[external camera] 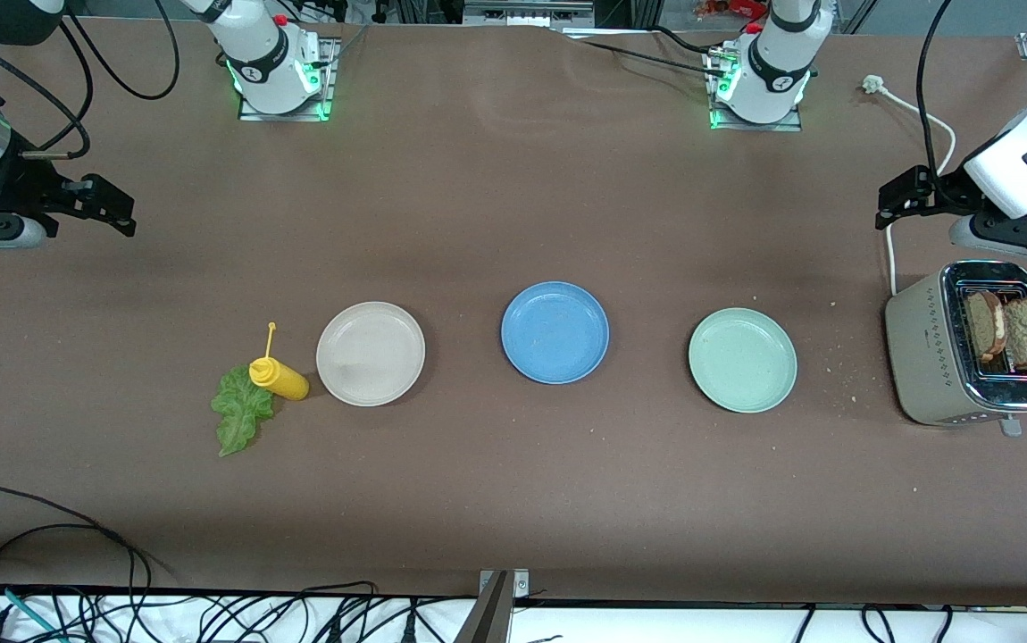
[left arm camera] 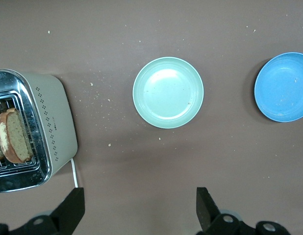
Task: Make sandwich in blue plate with both arms
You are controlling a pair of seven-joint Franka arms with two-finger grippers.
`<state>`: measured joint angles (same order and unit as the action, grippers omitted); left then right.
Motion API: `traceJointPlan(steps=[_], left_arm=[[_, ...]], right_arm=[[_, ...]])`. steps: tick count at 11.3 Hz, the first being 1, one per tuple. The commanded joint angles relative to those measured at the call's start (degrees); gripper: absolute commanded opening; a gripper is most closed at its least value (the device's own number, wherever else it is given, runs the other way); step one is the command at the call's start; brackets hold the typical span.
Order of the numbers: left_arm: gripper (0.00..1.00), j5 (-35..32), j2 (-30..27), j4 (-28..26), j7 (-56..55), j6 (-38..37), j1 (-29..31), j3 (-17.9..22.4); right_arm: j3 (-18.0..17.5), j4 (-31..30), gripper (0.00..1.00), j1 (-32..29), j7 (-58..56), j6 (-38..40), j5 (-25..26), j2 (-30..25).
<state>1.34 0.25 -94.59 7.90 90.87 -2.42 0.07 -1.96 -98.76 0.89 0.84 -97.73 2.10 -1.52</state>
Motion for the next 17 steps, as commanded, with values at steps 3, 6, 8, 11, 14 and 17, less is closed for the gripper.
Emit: traceJointPlan(steps=[3,6,8,11,14,17], left_arm=[[1.0,-1.4,0.0,0.7,-0.3,-0.2,-0.5,0.2],[1.0,-1.4,0.0,0.7,-0.3,-0.1,-0.5,0.2],[1.0,-1.4,0.1,0.6,-0.3,-0.2,-0.5,0.2],[1.0,-1.4,0.0,0.7,-0.3,-0.1,-0.5,0.2],[1.0,-1.4,0.0,0.7,-0.3,-0.1,-0.5,0.2],[1.0,-1.4,0.0,0.6,-0.3,-0.2,-0.5,0.2]], right_arm=[[0.1,-1.0,1.0,-0.3,-1.1,-1.1,-1.0,-0.9],[0.1,-0.8,1.0,-0.3,-1.0,-1.1,-1.8,-0.9],[0.1,-0.8,1.0,-0.3,-1.0,-1.1,-1.9,-0.9],[0.1,-0.4,1.0,-0.3,-0.9,-0.9,-1.9,-0.9],[0.1,-0.4,1.0,-0.2,-0.9,-0.9,-1.9,-0.9],[0.1,-0.1,1.0,-0.2,-0.9,-0.9,-1.9,-0.9]])
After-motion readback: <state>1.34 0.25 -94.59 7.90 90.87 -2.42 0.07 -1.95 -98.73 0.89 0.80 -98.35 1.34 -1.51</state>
